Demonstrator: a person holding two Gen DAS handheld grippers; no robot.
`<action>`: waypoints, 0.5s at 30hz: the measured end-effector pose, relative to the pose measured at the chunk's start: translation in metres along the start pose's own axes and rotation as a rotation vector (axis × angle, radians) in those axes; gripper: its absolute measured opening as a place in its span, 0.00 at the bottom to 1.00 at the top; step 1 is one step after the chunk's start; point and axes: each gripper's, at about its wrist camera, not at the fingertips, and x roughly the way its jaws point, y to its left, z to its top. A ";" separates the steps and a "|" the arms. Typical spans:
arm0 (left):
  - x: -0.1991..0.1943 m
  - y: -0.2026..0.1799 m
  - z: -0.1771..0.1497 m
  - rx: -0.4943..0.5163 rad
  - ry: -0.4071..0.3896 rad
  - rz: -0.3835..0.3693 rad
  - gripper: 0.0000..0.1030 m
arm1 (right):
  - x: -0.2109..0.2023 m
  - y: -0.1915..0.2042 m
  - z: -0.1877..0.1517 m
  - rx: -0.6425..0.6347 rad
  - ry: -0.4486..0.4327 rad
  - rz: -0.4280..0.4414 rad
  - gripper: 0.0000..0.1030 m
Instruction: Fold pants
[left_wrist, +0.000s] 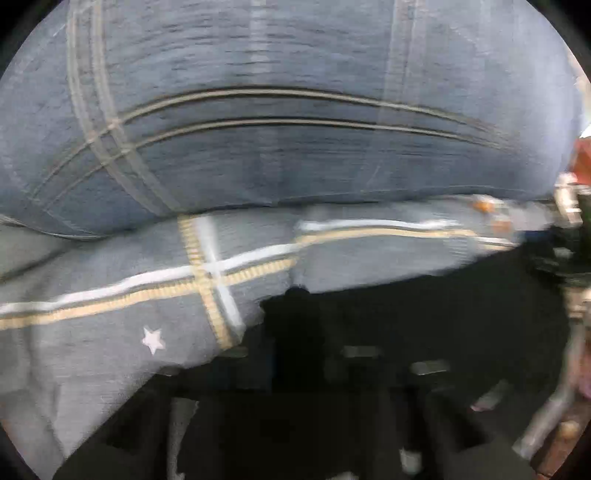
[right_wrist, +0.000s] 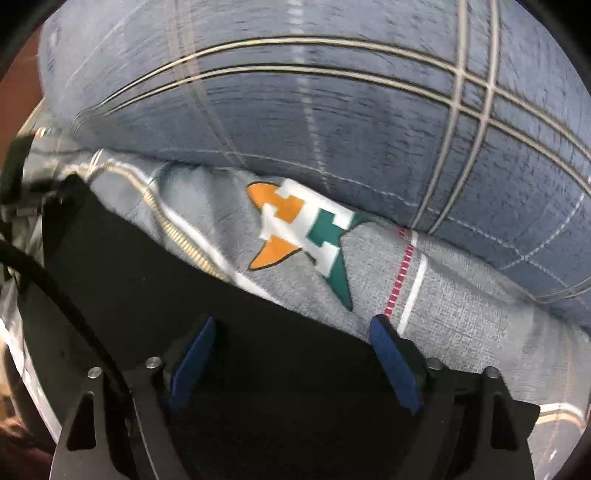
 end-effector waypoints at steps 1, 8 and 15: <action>-0.002 -0.004 0.000 0.019 -0.015 0.024 0.15 | -0.004 0.001 -0.002 0.012 -0.014 0.011 0.53; -0.027 -0.016 0.006 -0.015 -0.089 0.061 0.15 | -0.028 0.016 -0.005 0.057 -0.057 -0.022 0.11; -0.099 -0.034 -0.014 -0.003 -0.255 0.095 0.15 | -0.084 0.042 -0.016 0.067 -0.153 -0.108 0.11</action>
